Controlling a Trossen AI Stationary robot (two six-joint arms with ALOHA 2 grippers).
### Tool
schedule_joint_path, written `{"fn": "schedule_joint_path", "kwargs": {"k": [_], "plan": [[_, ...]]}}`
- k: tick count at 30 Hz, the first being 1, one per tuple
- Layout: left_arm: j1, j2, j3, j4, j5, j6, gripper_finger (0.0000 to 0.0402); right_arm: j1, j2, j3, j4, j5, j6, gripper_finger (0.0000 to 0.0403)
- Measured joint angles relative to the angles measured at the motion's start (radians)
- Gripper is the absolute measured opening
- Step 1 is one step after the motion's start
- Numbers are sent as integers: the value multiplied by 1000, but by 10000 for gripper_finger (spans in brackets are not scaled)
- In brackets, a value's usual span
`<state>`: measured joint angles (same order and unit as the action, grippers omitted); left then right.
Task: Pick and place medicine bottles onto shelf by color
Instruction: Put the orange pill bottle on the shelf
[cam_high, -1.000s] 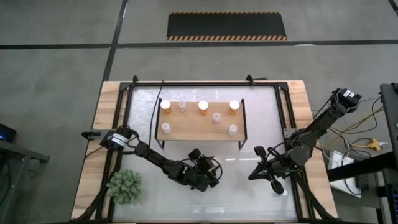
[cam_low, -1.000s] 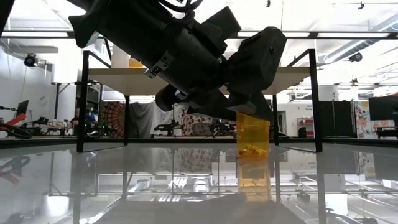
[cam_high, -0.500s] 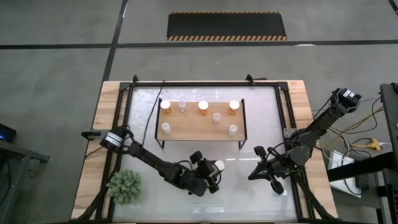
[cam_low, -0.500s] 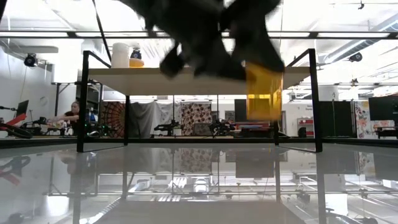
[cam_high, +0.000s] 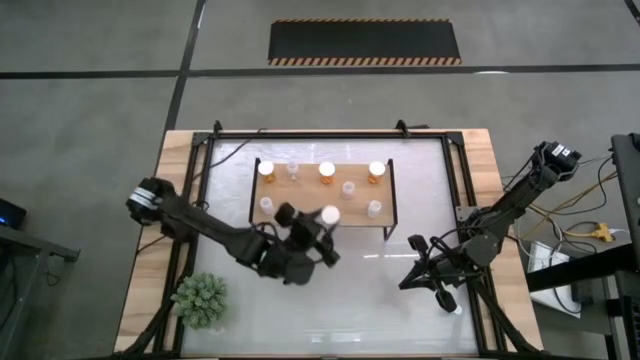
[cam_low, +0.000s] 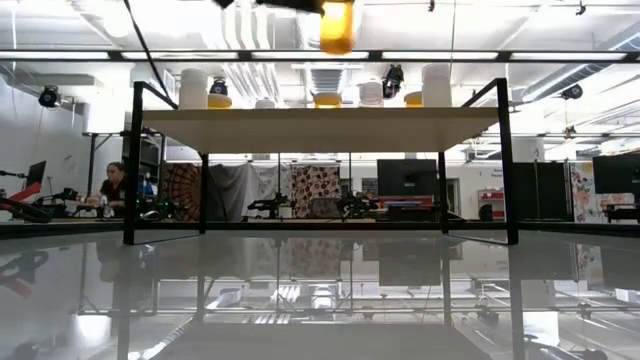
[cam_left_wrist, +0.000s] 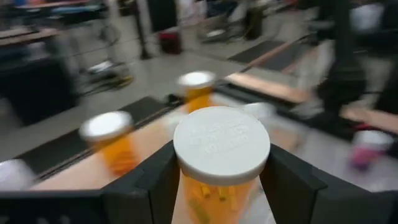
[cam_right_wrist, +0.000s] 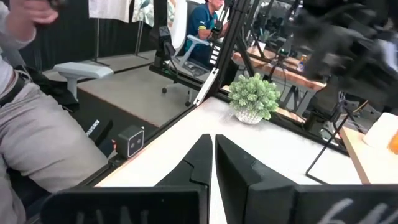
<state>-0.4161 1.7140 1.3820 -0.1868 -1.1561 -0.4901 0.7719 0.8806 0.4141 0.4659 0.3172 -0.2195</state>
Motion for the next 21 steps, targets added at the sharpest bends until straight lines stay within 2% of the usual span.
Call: {"fn": "schedule_joint_path", "kwargs": {"k": [4,7,15,21], "plan": [[55,-27,-2,-183,-3,-149,178,0,-1,0,0,0,0,13],[88,-29,-2,-244,-3,-185,178,0,-1,0,-2,0,0,13],[140,-28,-3,-250,-1,-190,178,0,-2,0,-2,0,2,13],[138,-15,-44,-243,12,-328,178,0,-2,0,-1,0,2,13]]}}
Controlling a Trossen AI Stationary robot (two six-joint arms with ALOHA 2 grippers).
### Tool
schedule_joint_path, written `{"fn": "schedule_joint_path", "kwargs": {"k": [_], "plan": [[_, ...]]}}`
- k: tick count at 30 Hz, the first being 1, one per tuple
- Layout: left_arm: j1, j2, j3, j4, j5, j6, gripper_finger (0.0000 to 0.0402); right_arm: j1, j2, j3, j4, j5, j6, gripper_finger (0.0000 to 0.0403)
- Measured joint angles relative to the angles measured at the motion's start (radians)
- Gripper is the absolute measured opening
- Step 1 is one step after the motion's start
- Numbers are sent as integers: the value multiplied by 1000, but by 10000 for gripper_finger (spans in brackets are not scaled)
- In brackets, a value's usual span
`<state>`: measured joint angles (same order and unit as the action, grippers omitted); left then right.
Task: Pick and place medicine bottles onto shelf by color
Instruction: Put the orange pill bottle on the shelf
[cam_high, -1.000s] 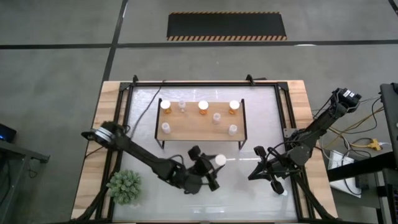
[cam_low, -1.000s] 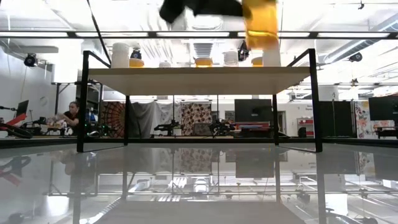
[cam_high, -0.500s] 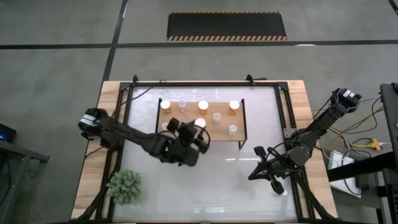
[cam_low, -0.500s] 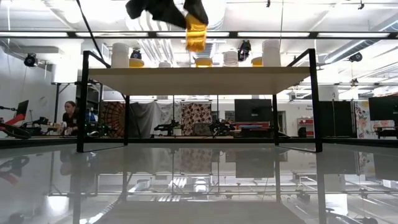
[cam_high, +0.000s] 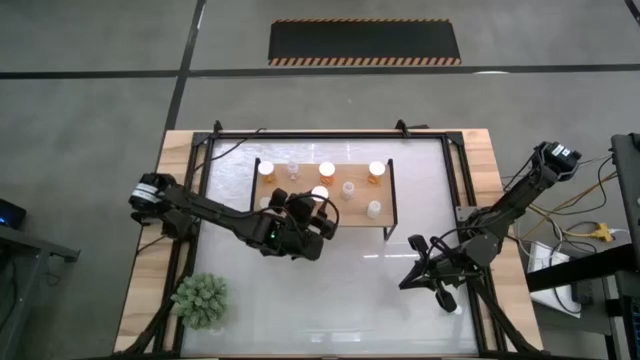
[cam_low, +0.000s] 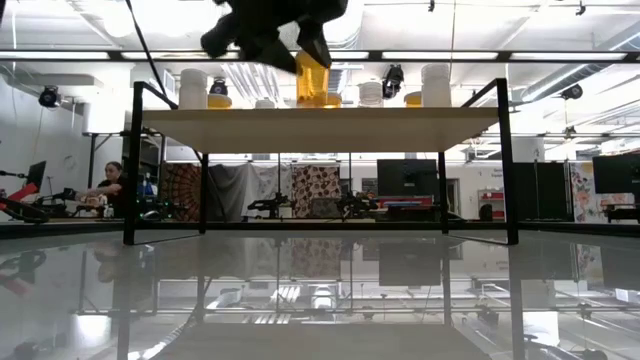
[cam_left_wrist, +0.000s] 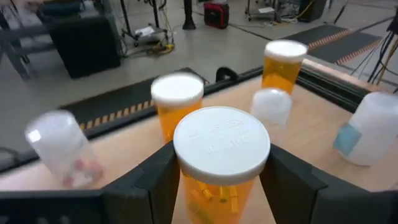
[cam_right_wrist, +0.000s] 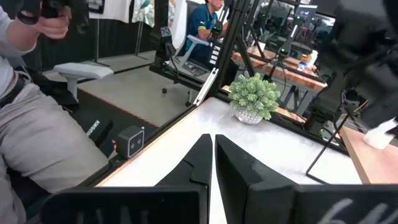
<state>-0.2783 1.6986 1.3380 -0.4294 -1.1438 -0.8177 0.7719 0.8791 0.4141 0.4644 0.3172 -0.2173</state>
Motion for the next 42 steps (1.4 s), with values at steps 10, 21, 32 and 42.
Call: {"fn": "schedule_joint_path", "kwargs": {"k": [10,21,32,42], "plan": [[1,0,-90,57,9,-118,178,0,0,0,-2,0,0,13],[0,-1,-97,73,10,-115,189,0,0,0,-3,0,0,13],[0,-12,-71,85,99,-23,264,0,0,0,-4,0,1,13],[-5,-117,-47,81,206,86,267,0,0,0,-11,-1,11,13]]}}
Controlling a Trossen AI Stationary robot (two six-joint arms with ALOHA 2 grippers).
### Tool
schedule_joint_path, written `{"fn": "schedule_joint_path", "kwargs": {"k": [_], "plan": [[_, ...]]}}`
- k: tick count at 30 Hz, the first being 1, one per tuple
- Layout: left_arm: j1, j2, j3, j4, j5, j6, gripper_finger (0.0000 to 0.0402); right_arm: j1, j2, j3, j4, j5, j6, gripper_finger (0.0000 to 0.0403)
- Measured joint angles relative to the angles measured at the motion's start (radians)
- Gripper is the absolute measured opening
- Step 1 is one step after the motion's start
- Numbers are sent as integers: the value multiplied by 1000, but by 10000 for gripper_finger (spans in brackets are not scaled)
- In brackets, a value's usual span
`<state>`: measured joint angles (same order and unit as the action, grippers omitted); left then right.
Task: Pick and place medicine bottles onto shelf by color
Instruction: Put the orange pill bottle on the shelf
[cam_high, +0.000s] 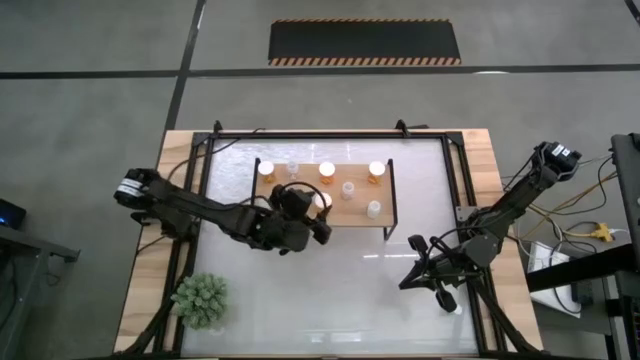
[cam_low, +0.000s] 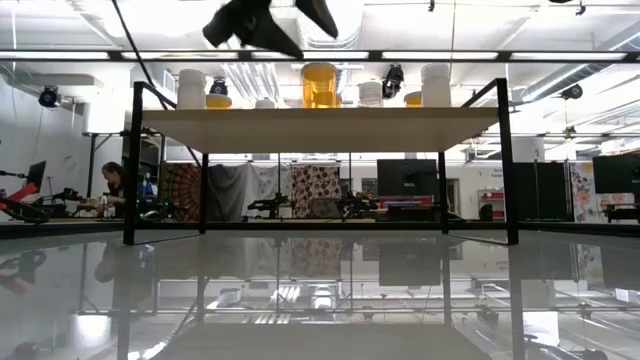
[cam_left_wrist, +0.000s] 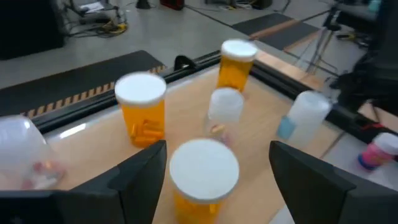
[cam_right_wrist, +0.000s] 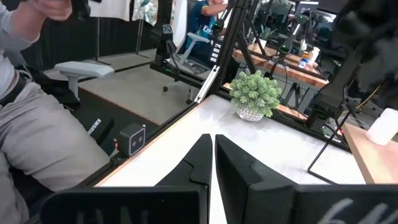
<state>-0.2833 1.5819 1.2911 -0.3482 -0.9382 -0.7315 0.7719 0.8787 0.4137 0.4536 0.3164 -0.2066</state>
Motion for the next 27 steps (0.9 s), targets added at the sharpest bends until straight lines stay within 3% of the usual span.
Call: {"fn": "schedule_joint_path", "kwargs": {"k": [6,13,17,24,27], "plan": [[-12,-49,2,5,194,222,254,0,0,0,-1,0,-3,13],[-13,-28,10,-33,392,412,174,0,0,0,-1,0,-3,13],[-12,-19,10,-112,381,498,114,0,0,0,-2,0,4,13],[26,-18,10,-238,333,508,15,0,0,0,-3,0,-2,13],[51,-16,10,-233,334,507,5,0,0,0,-3,0,-2,13]]}}
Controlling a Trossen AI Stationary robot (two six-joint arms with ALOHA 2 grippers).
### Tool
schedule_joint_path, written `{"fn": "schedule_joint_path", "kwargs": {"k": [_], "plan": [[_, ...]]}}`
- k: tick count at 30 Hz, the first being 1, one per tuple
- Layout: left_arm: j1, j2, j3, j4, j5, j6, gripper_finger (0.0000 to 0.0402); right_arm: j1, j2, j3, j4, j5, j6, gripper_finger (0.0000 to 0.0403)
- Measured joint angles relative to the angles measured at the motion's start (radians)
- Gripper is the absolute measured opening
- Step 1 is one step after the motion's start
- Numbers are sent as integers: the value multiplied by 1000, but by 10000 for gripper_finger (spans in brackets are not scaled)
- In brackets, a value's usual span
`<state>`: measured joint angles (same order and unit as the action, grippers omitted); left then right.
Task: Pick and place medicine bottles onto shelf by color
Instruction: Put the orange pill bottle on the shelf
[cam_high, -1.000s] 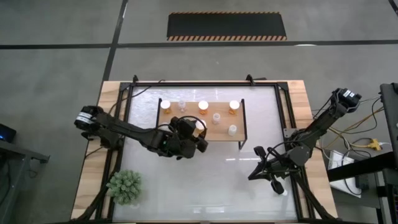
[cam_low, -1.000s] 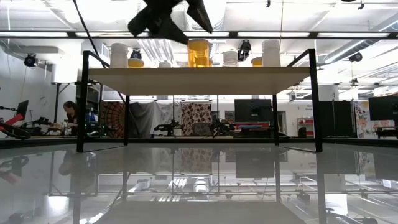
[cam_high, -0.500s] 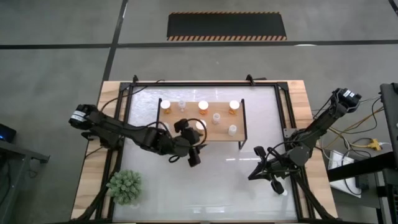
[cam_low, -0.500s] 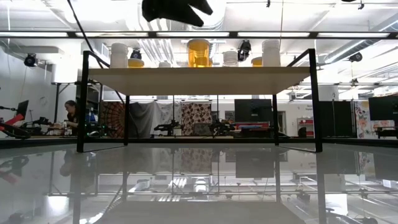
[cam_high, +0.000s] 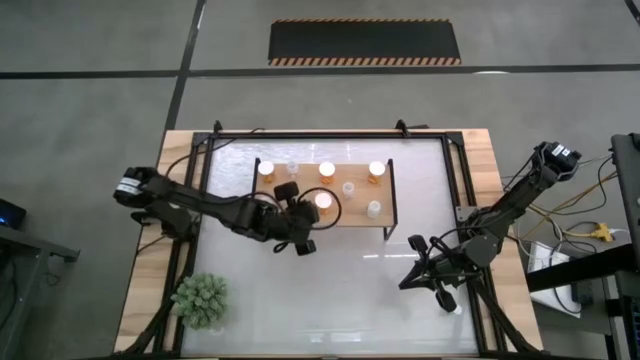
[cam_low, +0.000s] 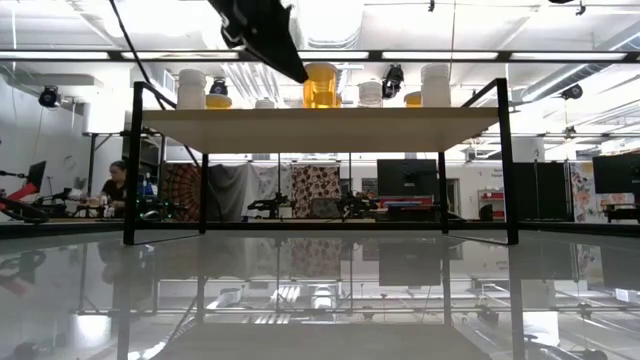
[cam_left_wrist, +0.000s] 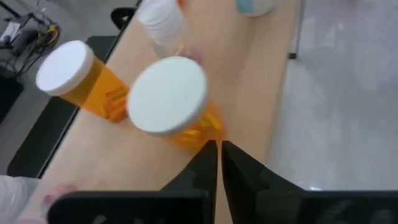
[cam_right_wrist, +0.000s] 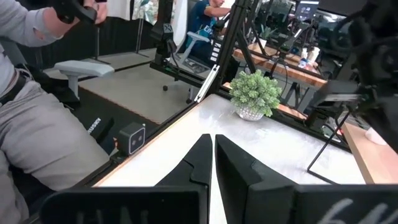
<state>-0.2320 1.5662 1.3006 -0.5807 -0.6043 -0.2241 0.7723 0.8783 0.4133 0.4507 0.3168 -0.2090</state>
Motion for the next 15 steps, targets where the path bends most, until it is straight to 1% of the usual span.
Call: {"fn": "schedule_joint_path", "kwargs": {"k": [3,7,15], "plan": [[19,11,0,7,0,0,5,0,0,0,0,0,0,13],[35,16,0,56,-1,-3,1,0,0,0,-1,0,6,13],[38,15,0,68,-3,-31,1,0,0,0,-2,0,7,13]]}}
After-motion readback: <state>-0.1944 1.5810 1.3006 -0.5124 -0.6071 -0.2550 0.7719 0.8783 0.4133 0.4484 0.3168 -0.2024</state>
